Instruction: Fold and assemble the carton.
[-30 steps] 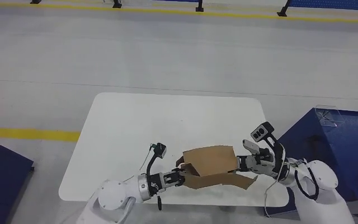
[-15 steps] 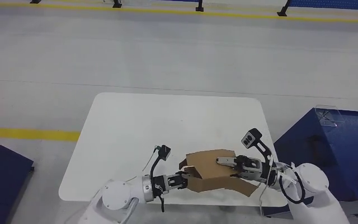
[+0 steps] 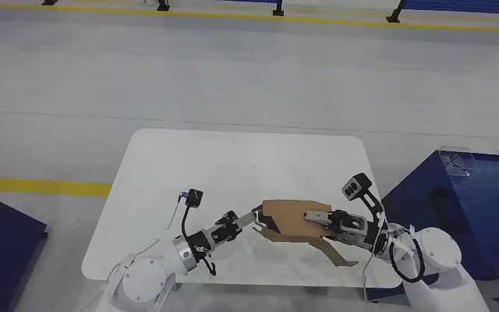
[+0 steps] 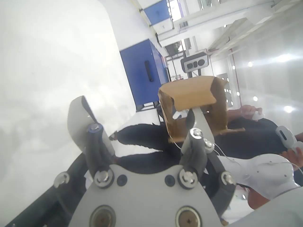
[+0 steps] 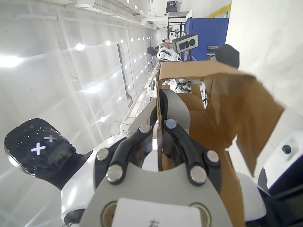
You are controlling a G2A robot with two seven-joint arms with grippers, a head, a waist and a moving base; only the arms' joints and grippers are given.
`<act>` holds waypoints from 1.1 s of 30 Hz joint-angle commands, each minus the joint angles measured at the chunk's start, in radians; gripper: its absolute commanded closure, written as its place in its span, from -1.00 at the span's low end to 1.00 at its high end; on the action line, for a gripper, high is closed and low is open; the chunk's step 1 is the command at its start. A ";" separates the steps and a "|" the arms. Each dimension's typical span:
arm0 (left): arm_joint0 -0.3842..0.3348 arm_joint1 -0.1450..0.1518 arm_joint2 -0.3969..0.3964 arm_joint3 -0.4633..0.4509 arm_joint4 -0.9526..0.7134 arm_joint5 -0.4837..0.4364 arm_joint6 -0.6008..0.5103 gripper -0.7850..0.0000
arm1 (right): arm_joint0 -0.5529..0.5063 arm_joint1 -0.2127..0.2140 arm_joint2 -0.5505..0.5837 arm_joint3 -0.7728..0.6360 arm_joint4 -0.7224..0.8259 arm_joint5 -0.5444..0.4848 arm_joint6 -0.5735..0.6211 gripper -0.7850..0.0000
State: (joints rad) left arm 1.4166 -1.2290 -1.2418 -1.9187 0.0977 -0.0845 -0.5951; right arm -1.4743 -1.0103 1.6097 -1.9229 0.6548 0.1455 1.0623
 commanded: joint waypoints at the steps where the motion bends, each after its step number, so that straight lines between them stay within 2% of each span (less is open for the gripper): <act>1: 0.044 0.006 -0.038 -0.057 0.030 -0.028 0.033 -1.00 | 0.003 0.001 0.006 -0.001 -0.021 -0.047 0.002 1.00; 5: 0.129 0.015 -0.097 -0.160 0.136 -0.113 0.139 -1.00 | 0.002 0.001 0.010 -0.001 -0.029 -0.064 -0.008 1.00; 9: 0.206 0.019 -0.104 -0.250 0.275 -0.199 0.229 -1.00 | -0.001 0.000 0.005 -0.015 -0.042 -0.076 -0.020 1.00; 12: 0.242 0.020 -0.092 -0.295 0.363 -0.194 0.269 -1.00 | -0.009 0.002 0.011 -0.041 -0.087 -0.154 -0.015 1.00; 15: 0.251 0.020 -0.063 -0.341 0.469 -0.172 0.284 -1.00 | -0.028 0.004 0.022 -0.067 -0.151 -0.262 0.001 1.00; 17: 0.259 0.019 -0.034 -0.366 0.510 -0.189 0.305 -1.00 | -0.043 0.006 0.034 -0.076 -0.201 -0.311 0.009 1.00; 20: 0.280 0.019 0.002 -0.389 0.445 -0.225 0.302 -1.00 | -0.064 0.009 0.038 -0.097 -0.253 -0.359 0.024 1.00; 23: 0.280 0.023 0.017 -0.399 0.274 -0.267 0.206 -1.00 | -0.084 0.010 0.038 -0.110 -0.291 -0.398 0.017 1.00; 26: 0.263 0.029 0.014 -0.387 0.175 -0.279 0.124 -1.00 | -0.101 0.010 0.034 -0.122 -0.302 -0.418 0.014 1.00; 33: 0.219 0.029 0.047 -0.338 0.202 -0.220 0.095 -1.00 | -0.121 0.013 0.030 -0.135 -0.275 -0.424 0.024 1.00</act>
State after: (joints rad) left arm 1.6467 -1.1993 -1.2028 -2.2663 0.2972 -0.3191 -0.4955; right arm -1.5935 -0.9976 1.6395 -2.0573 0.3711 -0.2790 1.0846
